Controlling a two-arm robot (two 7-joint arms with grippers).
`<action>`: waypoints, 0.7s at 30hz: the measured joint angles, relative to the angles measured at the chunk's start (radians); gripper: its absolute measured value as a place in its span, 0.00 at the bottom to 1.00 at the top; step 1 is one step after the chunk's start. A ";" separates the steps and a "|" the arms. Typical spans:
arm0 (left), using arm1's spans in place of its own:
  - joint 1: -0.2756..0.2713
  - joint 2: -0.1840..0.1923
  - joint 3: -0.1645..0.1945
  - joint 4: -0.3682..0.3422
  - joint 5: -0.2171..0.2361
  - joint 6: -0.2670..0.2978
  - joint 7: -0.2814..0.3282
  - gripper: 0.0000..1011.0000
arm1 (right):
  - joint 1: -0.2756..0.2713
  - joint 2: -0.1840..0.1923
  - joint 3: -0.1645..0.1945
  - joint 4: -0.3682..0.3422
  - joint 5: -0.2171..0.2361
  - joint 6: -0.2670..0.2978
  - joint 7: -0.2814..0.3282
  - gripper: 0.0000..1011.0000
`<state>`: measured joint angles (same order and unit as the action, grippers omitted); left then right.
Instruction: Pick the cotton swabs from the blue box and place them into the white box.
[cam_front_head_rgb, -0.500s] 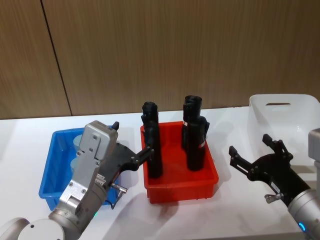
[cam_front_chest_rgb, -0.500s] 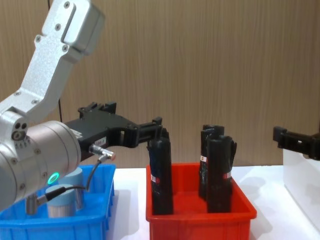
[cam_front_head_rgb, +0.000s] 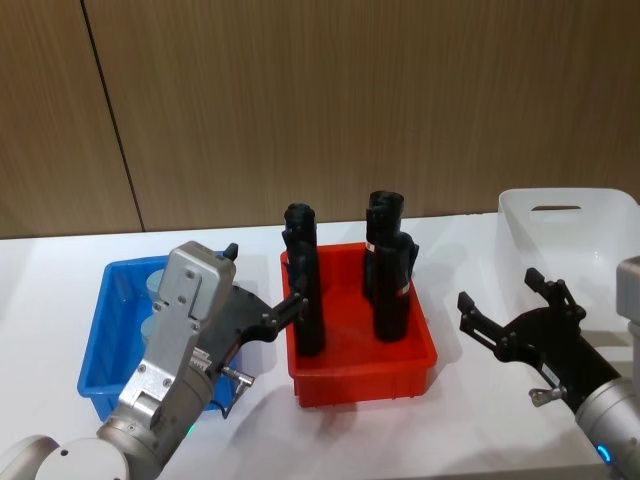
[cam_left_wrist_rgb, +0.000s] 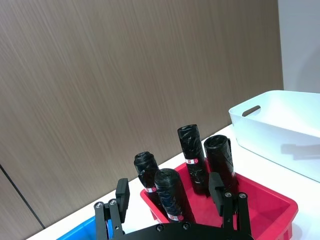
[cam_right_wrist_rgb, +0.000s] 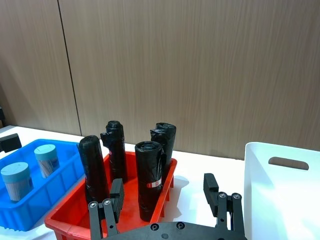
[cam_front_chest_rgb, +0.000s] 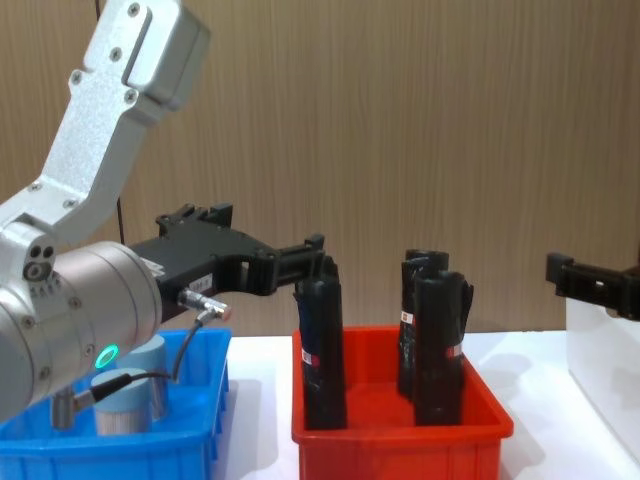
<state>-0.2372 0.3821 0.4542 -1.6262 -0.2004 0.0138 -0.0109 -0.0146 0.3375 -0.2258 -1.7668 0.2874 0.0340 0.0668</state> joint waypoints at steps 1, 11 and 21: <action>0.000 0.000 0.000 0.000 0.000 0.000 0.000 0.99 | 0.000 0.000 0.000 0.000 0.000 0.000 0.000 0.99; 0.000 0.000 0.000 0.000 0.000 0.000 0.000 0.99 | 0.000 0.000 0.000 0.000 0.000 0.000 0.000 0.99; 0.000 0.000 0.000 0.000 0.000 0.000 0.000 0.99 | 0.000 0.000 0.000 0.000 0.000 0.000 0.000 0.99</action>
<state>-0.2372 0.3821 0.4542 -1.6262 -0.2004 0.0139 -0.0109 -0.0146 0.3375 -0.2258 -1.7668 0.2874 0.0340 0.0668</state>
